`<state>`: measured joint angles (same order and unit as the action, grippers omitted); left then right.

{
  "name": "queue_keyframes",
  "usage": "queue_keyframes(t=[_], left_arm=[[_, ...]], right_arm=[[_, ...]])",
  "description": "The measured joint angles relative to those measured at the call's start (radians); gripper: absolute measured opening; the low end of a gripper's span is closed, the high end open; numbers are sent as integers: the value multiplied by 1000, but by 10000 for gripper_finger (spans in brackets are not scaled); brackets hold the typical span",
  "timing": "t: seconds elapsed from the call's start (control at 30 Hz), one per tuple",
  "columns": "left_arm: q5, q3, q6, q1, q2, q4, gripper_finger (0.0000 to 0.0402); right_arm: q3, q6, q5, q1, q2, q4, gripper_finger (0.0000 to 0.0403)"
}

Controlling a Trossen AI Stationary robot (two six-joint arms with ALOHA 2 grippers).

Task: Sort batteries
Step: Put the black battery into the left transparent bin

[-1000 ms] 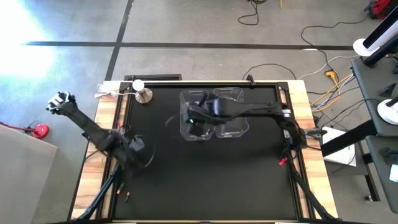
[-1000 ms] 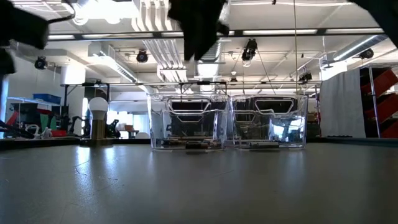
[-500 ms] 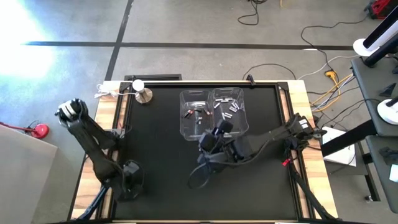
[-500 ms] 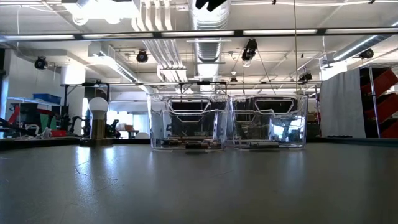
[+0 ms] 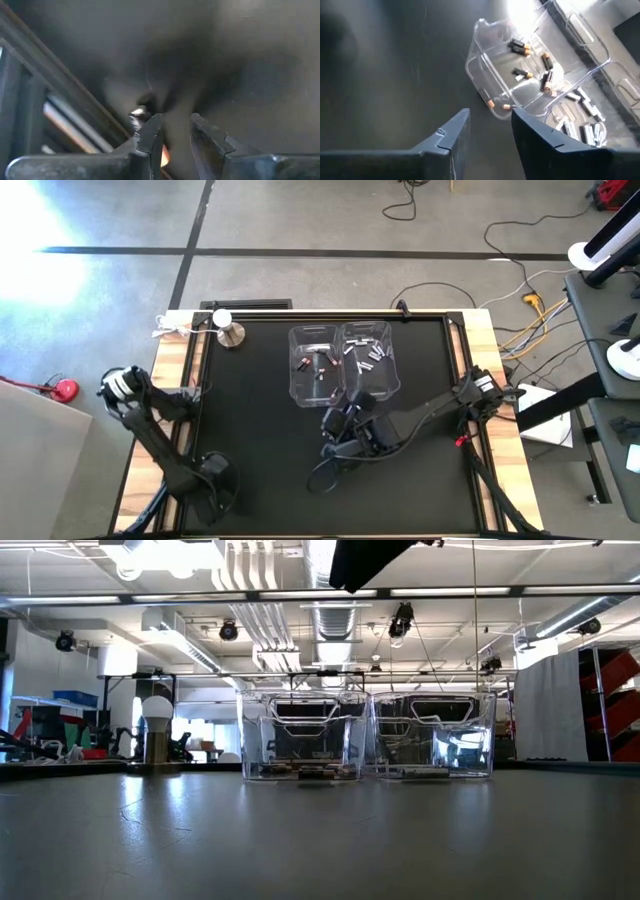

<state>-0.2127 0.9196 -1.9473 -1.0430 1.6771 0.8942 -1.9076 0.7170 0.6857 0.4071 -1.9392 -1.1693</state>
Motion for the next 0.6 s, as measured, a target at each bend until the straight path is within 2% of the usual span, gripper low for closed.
queue_keyframes(t=[0.2, 0.47, 0.6], left_arm=[[74, 24, -73, -1, -15, 15, 84], [77, 100, -158, -15, -4, 40, 127], [69, 116, -171, -15, 12, 47, 132]], right_arm=[[32, 26, -6, 10, 0, 5, 130], [120, 122, -60, 19, 0, 15, 131], [151, 171, -99, 19, 0, 46, 139]])
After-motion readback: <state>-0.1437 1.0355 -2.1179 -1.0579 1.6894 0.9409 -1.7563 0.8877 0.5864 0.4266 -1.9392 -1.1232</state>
